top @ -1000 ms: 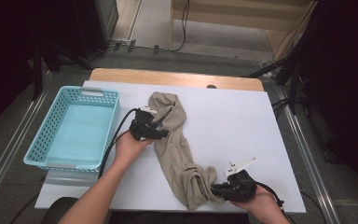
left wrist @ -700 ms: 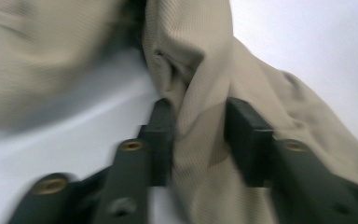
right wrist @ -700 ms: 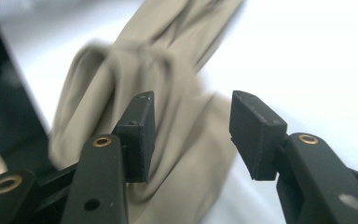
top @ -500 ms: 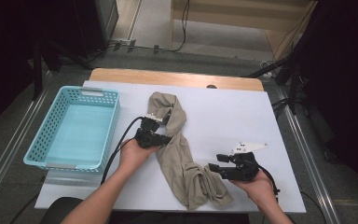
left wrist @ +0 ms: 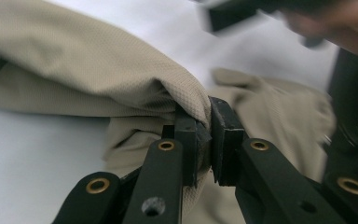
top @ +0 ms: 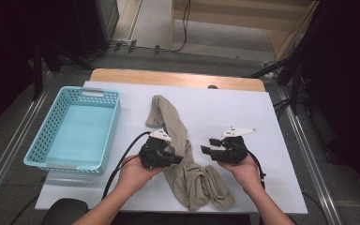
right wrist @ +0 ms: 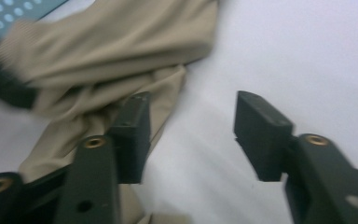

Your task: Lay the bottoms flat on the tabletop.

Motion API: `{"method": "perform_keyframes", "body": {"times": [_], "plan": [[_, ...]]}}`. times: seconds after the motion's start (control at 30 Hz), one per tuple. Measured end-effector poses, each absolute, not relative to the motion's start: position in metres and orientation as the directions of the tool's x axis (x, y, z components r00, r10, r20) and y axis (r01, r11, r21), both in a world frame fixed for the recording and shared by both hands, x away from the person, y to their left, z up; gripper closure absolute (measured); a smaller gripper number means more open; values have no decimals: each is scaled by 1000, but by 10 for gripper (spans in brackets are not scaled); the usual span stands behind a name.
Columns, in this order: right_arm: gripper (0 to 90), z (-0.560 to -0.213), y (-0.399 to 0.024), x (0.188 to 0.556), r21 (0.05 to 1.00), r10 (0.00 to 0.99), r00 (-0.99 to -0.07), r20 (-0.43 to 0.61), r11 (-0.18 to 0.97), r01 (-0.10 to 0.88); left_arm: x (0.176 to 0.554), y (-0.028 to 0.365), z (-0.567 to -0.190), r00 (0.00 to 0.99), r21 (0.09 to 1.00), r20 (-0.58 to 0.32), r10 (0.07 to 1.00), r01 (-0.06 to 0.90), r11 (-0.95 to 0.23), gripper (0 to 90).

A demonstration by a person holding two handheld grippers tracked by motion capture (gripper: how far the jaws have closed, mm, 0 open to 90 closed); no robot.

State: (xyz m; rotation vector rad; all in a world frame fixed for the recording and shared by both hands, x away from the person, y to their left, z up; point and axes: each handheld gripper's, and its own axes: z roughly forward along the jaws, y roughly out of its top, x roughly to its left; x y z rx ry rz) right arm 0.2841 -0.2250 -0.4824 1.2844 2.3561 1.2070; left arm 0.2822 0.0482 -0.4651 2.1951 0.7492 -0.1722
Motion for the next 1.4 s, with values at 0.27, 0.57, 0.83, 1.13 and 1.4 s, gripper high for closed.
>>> {"method": "perform_keyframes", "body": {"times": [0.27, 0.57, 0.83, 1.13, 1.4], "plan": [[513, -495, -206, 298, 763, 744, -649, 162, 322, 560, 279, 65, -460, 818, 668, -328, 472, 554, -497, 452], [262, -498, -187, 317, 716, 699, -678, 226, 353, 602, 290, 87, -454, 794, 698, -294, 532, 559, -447, 406], [433, -500, -172, 334, 724, 720, -660, 213, 337, 602, 300, 99, -455, 773, 714, -292, 563, 568, -410, 393], [484, -508, -146, 361, 708, 778, -597, 196, 309, 635, 322, 102, -465, 735, 712, -301, 607, 597, -370, 343], [817, -509, -161, 367, 679, 767, -611, 194, 345, 648, 331, 102, -471, 723, 695, -301, 622, 613, -376, 345]]}}
